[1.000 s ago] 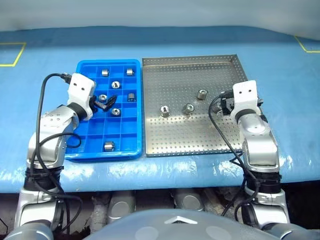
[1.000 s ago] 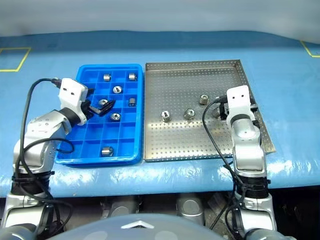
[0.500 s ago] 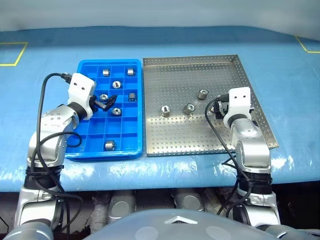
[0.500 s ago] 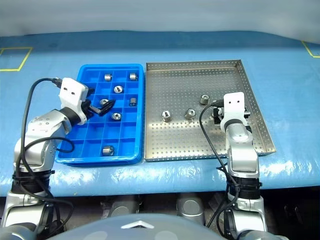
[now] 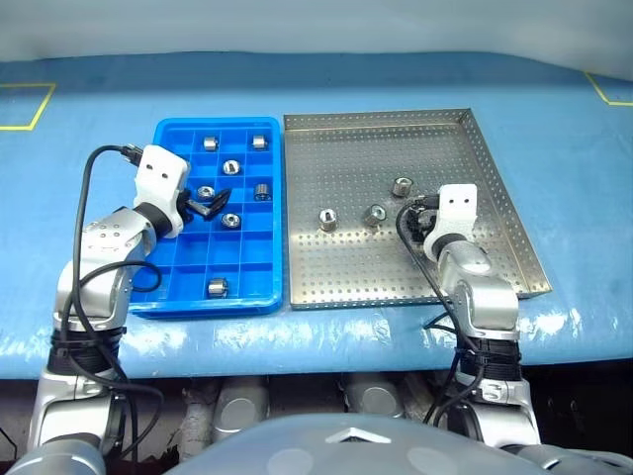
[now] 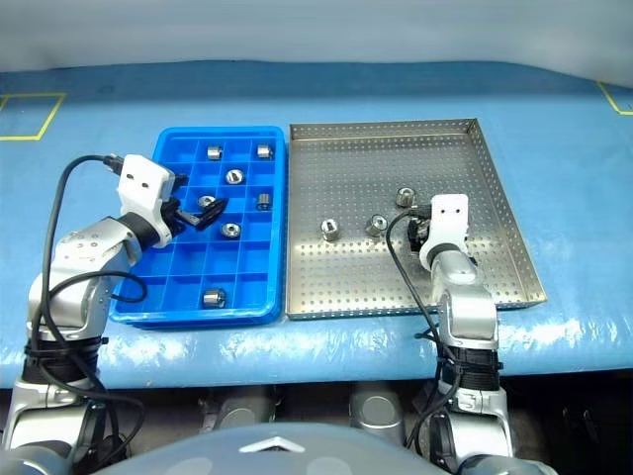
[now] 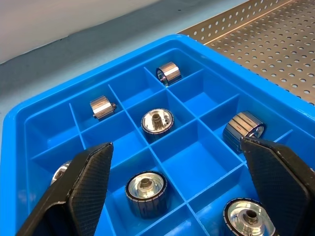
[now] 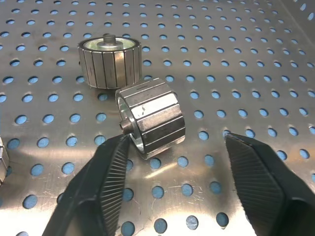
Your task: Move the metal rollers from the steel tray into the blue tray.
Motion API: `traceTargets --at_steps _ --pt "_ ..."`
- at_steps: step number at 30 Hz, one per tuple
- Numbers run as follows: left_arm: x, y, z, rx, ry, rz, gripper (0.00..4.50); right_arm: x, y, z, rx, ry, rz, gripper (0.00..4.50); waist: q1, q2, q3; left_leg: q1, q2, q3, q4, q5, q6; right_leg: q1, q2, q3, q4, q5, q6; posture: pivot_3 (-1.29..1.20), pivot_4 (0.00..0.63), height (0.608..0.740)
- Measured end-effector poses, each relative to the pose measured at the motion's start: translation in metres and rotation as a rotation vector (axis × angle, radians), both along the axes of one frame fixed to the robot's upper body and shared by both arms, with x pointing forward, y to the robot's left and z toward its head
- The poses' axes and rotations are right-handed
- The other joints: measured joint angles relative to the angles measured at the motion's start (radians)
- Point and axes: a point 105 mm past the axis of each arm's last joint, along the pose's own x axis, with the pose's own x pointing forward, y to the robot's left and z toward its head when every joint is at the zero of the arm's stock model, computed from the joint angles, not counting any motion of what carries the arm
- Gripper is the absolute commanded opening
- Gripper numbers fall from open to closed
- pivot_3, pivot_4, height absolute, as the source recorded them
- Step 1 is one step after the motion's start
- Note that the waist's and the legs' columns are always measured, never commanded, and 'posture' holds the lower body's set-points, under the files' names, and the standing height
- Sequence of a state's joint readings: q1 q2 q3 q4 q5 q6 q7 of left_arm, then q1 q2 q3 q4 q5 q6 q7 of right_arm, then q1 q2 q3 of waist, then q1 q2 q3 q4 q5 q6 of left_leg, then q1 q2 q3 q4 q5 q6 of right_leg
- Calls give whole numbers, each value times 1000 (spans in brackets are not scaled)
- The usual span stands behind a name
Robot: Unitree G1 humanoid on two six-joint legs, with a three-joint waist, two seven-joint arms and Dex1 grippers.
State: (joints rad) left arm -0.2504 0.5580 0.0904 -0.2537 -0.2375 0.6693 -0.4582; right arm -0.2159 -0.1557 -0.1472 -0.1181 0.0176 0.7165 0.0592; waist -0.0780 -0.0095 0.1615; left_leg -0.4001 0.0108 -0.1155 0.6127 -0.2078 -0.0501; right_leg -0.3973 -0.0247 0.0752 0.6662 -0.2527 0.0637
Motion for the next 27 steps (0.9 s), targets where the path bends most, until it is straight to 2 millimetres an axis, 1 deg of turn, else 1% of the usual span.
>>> traceTargets --at_steps 5,7,11,12,17,19,21,22,24,25,27 --pt "0 0 0 0 1 1 4500 1 -2 -1 -2 -13 0 2347 0 0 0 0 0 0 0 0 0 0 0 0 0 0 0 -23 150 740" --pt "0 0 0 0 1 1 4500 2 -2 0 -2 -20 2 1994 0 0 0 0 0 0 0 0 0 0 0 0 0 0 0 -22 150 740" --pt "0 0 0 1 1 2 4500 4 -2 4 -5 -46 7 855 0 0 0 0 0 0 0 0 0 0 0 0 0 0 0 -25 150 740" --pt "0 0 0 1 1 2 4500 4 -1 5 -6 -50 10 733 0 0 0 0 0 0 0 0 0 0 0 0 0 0 0 -25 150 740" --pt "0 0 0 1 1 2 4500 5 4 6 -23 -49 33 734 0 0 0 0 0 0 0 0 0 0 0 0 0 0 0 -26 150 740" --pt "0 0 0 1 1 1 4500 4 5 10 -28 -62 39 734 0 0 0 0 0 0 0 0 0 0 0 0 0 0 0 -21 150 740" --pt "0 1 0 3 2 -1 4500 3 10 21 -59 -88 66 734 0 1 1 0 0 0 0 0 0 0 0 0 0 0 0 -21 150 740" --pt "-1 1 0 5 1 -2 4500 3 15 27 -66 -105 85 734 -1 1 1 0 0 0 0 0 0 -1 0 0 0 0 0 -19 150 740" --pt "-3 6 4 9 -4 -5 4500 1 37 50 -63 -168 175 734 -8 2 1 0 1 0 0 0 0 -1 1 0 1 0 0 -14 150 740" --pt "-3 9 7 13 -10 -2 4500 1 54 61 -57 -201 237 734 -10 2 1 0 2 0 0 0 0 -2 2 0 1 0 0 -6 150 740" --pt "-4 18 14 22 -28 15 4500 -4 94 82 -29 -258 381 734 -12 2 1 1 3 -1 -1 0 0 -1 3 -1 2 -2 1 -1 150 740"
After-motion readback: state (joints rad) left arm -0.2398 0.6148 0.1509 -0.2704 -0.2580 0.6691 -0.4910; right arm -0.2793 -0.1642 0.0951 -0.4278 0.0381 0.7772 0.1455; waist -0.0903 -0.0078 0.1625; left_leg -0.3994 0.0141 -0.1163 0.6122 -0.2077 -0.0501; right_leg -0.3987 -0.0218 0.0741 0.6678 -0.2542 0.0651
